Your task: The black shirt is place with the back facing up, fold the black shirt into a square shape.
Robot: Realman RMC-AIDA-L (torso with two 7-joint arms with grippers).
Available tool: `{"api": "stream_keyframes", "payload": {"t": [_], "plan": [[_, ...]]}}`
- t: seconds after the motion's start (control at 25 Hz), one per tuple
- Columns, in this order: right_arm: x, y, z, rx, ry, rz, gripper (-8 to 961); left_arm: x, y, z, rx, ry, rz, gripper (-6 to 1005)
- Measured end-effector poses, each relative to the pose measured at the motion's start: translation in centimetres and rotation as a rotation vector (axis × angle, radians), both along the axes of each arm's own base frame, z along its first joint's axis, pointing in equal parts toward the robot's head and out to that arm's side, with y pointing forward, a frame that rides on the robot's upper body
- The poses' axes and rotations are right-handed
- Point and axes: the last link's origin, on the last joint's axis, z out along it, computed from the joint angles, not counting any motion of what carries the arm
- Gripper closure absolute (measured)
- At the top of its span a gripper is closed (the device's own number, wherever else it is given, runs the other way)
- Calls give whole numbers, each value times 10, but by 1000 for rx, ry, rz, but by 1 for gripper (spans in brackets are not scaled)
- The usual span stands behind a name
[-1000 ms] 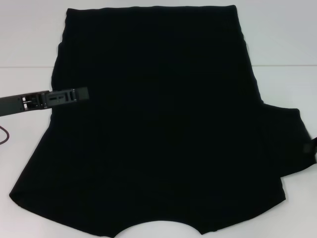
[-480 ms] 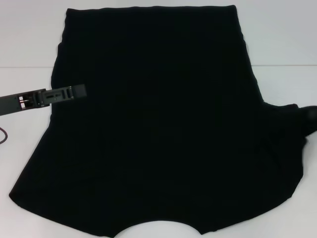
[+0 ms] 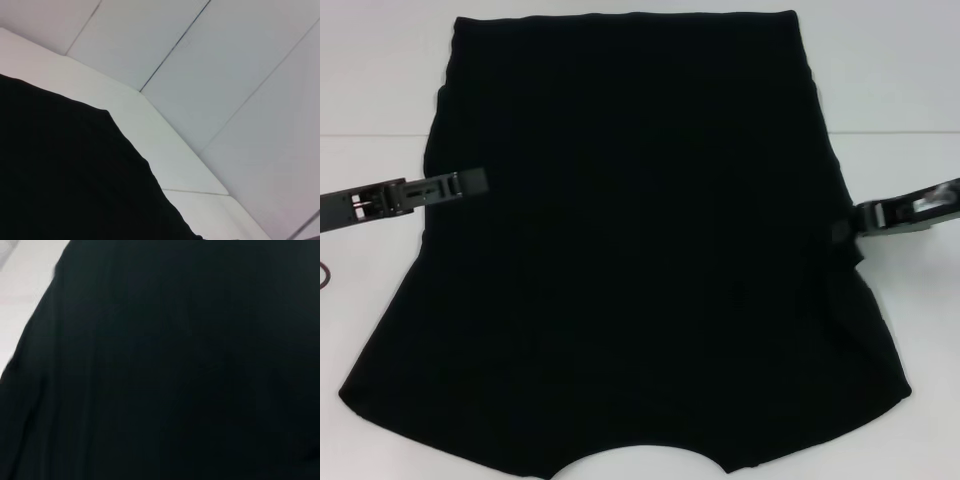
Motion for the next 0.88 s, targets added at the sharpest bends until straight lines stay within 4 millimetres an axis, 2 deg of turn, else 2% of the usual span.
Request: {"api": "stream_keyframes", "payload": {"t": [0.2,0.4,0.52,0.64,0.88], "plan": [[-21,1,-23,-88,-95,141,921,-5,-3,3,21,-13,18,221],[-27,2,-33,-121,-139,201,919,-7,-4,5,35,-22,25,226],[-27,2,-37,-130,-172,217,702,-8,-4,7,40,-23,29,236],[-26,4,-36,-107,-174,199,628,-9,-5,7,41,-23,33,247],[-28,16,-17,0,-86,145,480,-14,-9,11,27,-40,71,268]]}}
